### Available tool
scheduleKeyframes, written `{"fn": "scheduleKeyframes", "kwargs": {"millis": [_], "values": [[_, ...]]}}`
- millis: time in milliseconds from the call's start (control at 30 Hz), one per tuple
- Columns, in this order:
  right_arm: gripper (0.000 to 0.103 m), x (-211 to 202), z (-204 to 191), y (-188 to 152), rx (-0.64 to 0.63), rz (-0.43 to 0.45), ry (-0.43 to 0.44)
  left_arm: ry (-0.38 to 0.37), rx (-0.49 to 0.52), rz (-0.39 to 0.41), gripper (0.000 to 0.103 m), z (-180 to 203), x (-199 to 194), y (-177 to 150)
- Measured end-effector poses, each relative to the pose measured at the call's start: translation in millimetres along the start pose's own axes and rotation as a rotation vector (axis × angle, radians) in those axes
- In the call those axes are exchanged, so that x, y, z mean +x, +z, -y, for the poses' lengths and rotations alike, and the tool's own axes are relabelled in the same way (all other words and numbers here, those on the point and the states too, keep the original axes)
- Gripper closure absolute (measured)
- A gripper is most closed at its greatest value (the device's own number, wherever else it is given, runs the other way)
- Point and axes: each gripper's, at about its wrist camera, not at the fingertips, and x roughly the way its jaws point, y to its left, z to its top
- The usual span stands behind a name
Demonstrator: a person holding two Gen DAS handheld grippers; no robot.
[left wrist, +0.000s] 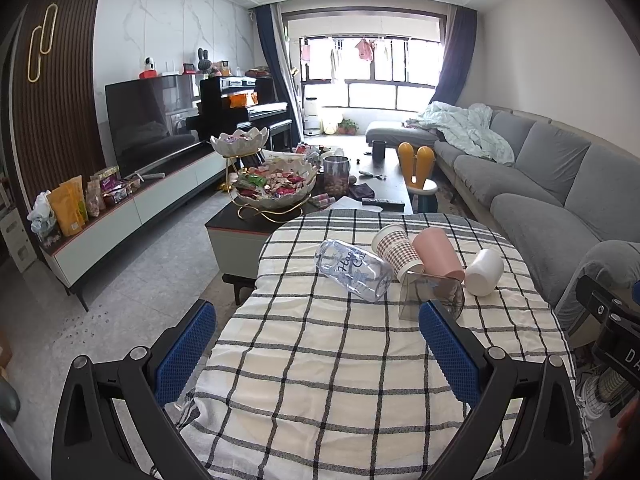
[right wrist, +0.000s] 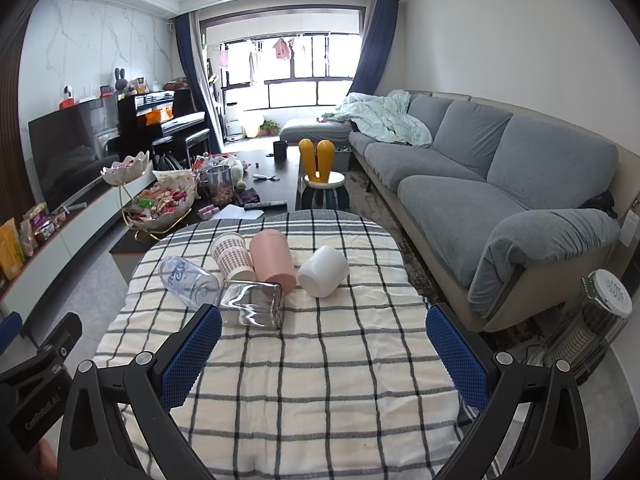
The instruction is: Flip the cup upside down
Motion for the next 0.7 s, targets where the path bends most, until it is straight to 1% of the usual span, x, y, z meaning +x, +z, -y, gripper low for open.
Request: {"fn": "scheduleKeyframes", "kwargs": {"millis": [700], "values": [[0.0, 0.2, 2.6, 2.5, 0.0, -0.002, 0.003, 0.0, -0.006, -0.004, 0.0, -1.5, 0.4, -0.9]]}}
